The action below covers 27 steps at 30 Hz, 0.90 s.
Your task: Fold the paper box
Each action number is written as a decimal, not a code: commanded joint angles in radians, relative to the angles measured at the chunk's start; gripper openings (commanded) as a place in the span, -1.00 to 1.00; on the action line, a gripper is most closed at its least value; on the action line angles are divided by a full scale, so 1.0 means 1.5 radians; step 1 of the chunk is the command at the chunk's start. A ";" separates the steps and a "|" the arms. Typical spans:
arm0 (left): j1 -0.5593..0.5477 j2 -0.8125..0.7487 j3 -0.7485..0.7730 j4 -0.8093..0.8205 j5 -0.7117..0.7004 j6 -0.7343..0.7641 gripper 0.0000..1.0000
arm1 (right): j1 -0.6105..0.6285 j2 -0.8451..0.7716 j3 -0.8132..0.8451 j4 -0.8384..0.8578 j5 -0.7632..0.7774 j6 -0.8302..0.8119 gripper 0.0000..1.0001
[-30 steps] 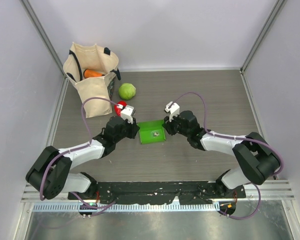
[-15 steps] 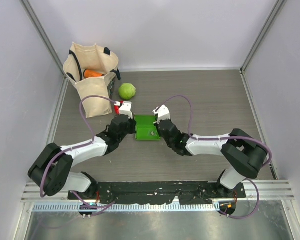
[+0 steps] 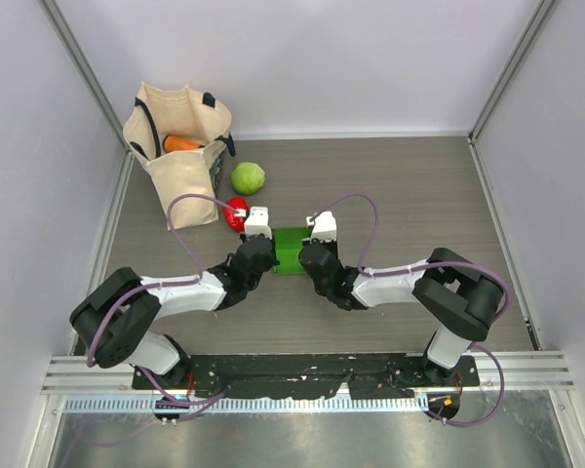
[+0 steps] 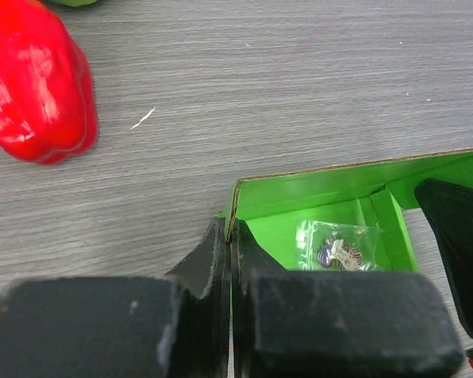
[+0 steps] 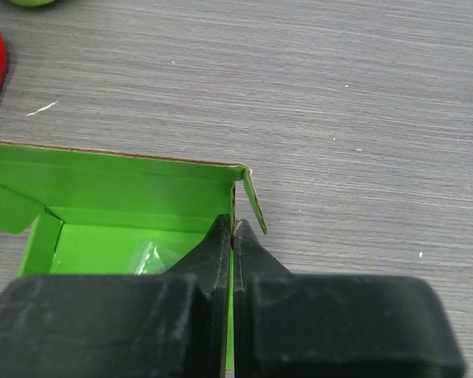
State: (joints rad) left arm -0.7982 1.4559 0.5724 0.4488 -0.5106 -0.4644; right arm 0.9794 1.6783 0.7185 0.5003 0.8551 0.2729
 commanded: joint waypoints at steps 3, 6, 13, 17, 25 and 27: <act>-0.034 -0.017 -0.030 0.038 -0.090 -0.024 -1.00 | 0.026 -0.002 -0.012 0.049 0.097 0.055 -0.99; -0.041 -0.028 -0.047 0.039 -0.094 -0.042 -1.00 | 0.041 -0.002 -0.027 0.063 0.123 0.071 -0.99; -0.056 -0.029 -0.077 0.052 -0.101 -0.089 -1.00 | 0.067 0.007 -0.072 0.130 0.153 0.095 -0.98; -0.067 -0.026 -0.066 0.028 -0.099 -0.124 -1.00 | 0.081 0.018 -0.069 0.126 0.185 0.109 -0.99; -0.099 -0.002 -0.082 0.036 -0.115 -0.153 -1.00 | 0.097 0.025 -0.084 0.142 0.202 0.123 -0.99; -0.103 0.002 -0.089 0.043 -0.119 -0.156 -1.00 | 0.101 0.030 -0.088 0.147 0.206 0.130 -0.99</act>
State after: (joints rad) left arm -0.9333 1.4296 0.4747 0.5289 -0.6613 -0.6552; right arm 1.1183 1.7092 0.5995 0.6659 1.0901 0.4145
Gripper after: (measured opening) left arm 0.009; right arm 0.037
